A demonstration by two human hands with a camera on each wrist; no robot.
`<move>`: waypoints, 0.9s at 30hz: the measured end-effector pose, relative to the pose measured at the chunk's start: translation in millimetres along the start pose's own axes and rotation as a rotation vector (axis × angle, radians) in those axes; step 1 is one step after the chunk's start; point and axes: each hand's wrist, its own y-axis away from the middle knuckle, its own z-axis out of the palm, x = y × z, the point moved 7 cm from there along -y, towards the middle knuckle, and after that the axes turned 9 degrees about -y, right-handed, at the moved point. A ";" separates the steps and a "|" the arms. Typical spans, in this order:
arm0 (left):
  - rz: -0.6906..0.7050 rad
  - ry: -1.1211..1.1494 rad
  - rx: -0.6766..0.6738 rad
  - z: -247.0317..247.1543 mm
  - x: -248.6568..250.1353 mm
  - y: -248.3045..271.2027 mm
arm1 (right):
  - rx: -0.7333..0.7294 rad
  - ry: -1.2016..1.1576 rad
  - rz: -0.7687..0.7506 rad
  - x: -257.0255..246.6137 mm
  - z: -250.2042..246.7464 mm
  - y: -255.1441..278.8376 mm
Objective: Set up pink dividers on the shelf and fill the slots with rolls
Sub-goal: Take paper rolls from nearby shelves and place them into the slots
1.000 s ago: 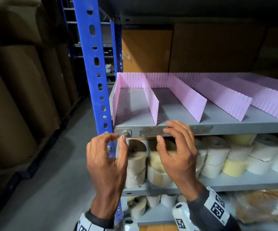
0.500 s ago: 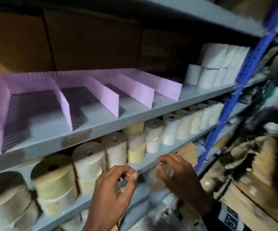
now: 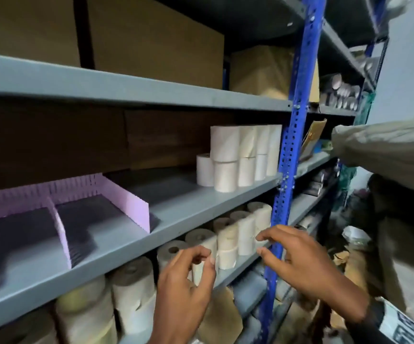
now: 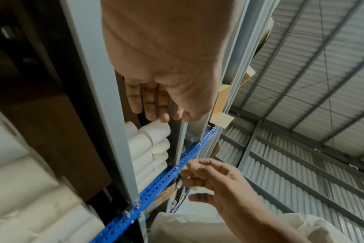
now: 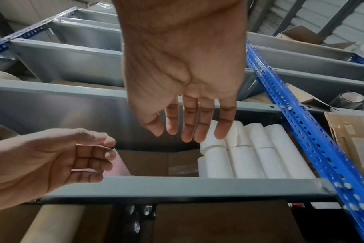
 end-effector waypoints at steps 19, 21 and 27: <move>-0.186 -0.047 0.287 181.3 -13.2 -216.2 | 0.126 0.204 -0.146 57.9 -54.3 -323.3; -0.200 -0.076 0.280 190.3 -14.1 -234.6 | 0.017 0.237 -0.114 60.7 -46.5 -344.7; -0.205 -0.181 0.193 200.9 -22.5 -264.2 | -0.203 0.077 -0.205 55.1 -33.8 -354.4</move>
